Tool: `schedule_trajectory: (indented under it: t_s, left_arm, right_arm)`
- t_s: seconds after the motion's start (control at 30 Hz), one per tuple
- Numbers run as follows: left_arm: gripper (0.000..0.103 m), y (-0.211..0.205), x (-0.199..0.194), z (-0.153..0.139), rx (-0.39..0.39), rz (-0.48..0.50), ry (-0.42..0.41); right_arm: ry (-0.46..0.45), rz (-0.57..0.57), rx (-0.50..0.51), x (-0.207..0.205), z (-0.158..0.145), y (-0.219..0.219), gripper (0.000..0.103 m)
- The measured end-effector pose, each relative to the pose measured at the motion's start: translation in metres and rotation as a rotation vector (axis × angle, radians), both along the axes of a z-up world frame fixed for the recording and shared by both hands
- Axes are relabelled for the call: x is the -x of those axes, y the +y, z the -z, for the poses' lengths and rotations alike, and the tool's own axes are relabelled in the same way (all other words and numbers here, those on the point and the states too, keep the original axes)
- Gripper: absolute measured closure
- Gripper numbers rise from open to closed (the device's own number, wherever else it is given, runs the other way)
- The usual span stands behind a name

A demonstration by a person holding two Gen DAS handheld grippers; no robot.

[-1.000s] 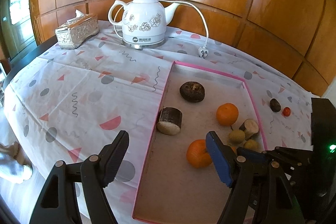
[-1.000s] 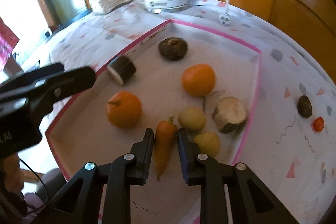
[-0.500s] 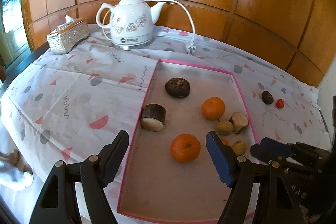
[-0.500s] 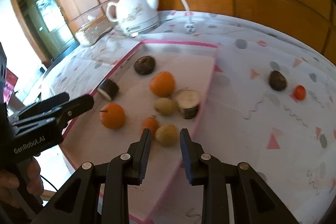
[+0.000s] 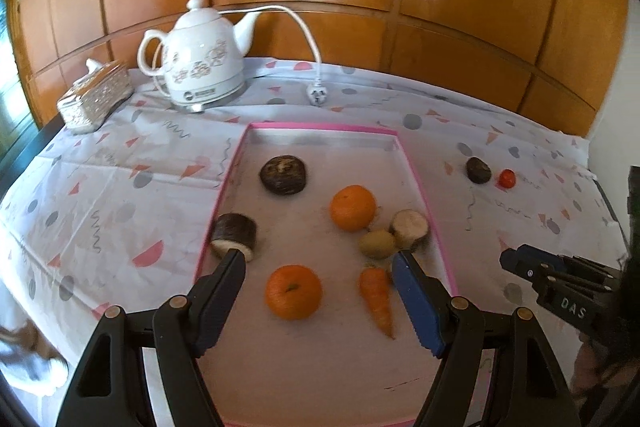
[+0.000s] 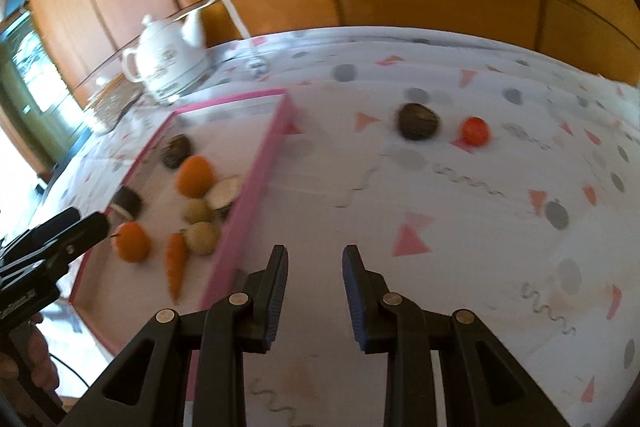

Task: Organize fruits
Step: 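Grasp the red tomato with the right tool while the left tool approaches the dark fruit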

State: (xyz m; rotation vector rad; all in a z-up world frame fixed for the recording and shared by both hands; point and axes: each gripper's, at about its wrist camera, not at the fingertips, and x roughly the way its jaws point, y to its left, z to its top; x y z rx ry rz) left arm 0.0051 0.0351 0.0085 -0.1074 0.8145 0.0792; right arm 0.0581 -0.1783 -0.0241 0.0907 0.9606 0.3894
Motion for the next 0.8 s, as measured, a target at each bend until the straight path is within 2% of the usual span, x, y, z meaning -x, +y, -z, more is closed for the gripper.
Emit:
schedule_trajectory:
  t_s: [0.6, 0.8]
  left_arm:
    - [0.027, -0.070, -0.041, -0.003, -0.006, 0.173, 0.011]
    - [0.027, -0.085, -0.051, -0.002, -0.002, 0.201, 0.020]
  right_arm:
    - [0.020, 0.253, 0.053, -0.042, 0.018, -0.085, 0.070]
    - [0.027, 0.284, 0.044, -0.069, 0.024, -0.098, 0.069]
